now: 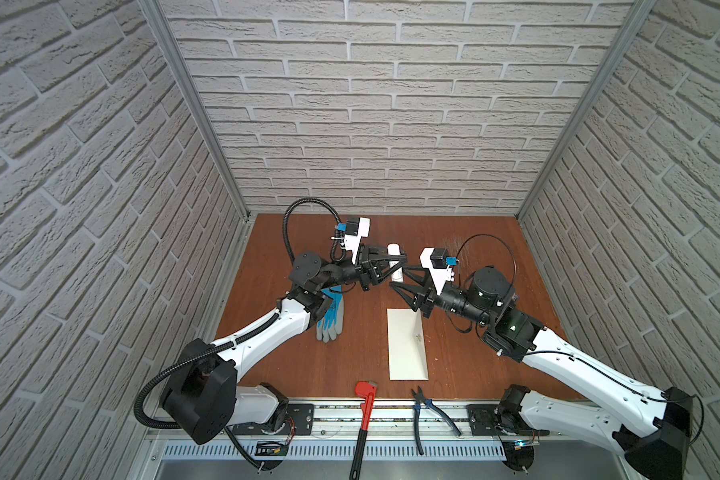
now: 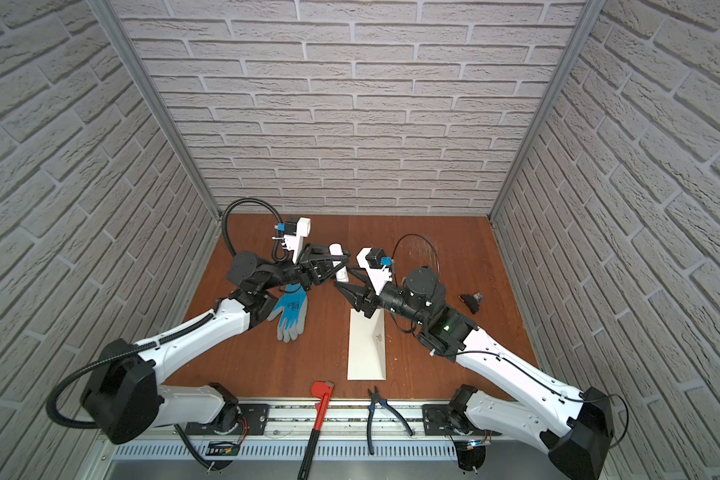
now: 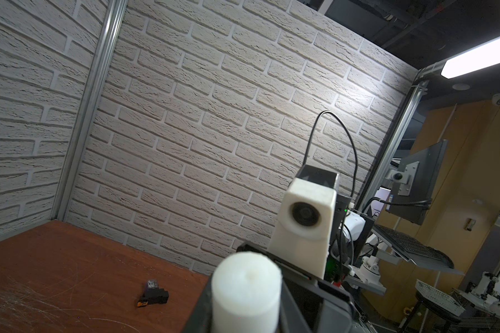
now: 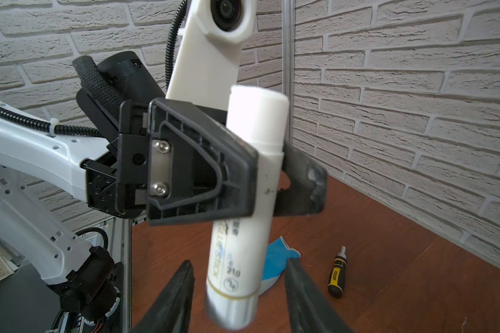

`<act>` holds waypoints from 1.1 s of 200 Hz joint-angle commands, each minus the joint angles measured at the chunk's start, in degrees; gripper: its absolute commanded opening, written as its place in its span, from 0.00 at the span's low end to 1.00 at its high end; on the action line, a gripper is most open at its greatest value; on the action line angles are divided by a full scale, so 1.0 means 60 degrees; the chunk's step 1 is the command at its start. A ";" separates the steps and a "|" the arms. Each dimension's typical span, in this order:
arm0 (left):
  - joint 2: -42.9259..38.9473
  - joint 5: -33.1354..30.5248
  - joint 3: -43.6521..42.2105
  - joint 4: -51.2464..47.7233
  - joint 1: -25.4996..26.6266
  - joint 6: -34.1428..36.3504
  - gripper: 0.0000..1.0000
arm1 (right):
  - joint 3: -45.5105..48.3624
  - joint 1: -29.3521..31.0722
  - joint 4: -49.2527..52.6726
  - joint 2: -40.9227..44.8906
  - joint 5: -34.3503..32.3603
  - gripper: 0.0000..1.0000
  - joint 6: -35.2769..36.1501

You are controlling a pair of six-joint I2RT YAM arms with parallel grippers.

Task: Place the letter into the envelope and seal it

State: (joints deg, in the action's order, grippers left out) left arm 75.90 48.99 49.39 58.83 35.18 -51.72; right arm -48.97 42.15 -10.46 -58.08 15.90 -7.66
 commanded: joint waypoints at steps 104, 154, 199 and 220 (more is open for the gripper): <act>0.0166 -0.0167 0.0028 0.0984 0.0015 -0.0036 0.00 | -0.0173 -0.0064 -0.0203 0.0089 0.0382 0.23 -0.0066; 0.0194 -0.0964 -0.0106 0.0515 0.0211 0.0414 0.00 | -0.0588 -0.0058 -0.0285 -0.0159 0.0926 0.09 -0.0128; -0.0541 -0.4552 -0.0188 -0.2555 0.0885 0.2643 0.00 | -0.0570 0.0854 -0.0618 -0.0006 -0.1699 0.06 0.0500; -0.0563 -0.5888 -0.0160 -0.2918 0.1172 0.2948 0.00 | -0.0554 0.1526 -0.0898 -0.0001 -0.3656 0.06 0.1130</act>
State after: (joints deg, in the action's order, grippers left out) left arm 72.36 28.93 48.88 49.01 40.47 -40.84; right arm -50.48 45.71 -8.82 -59.35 3.70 -6.22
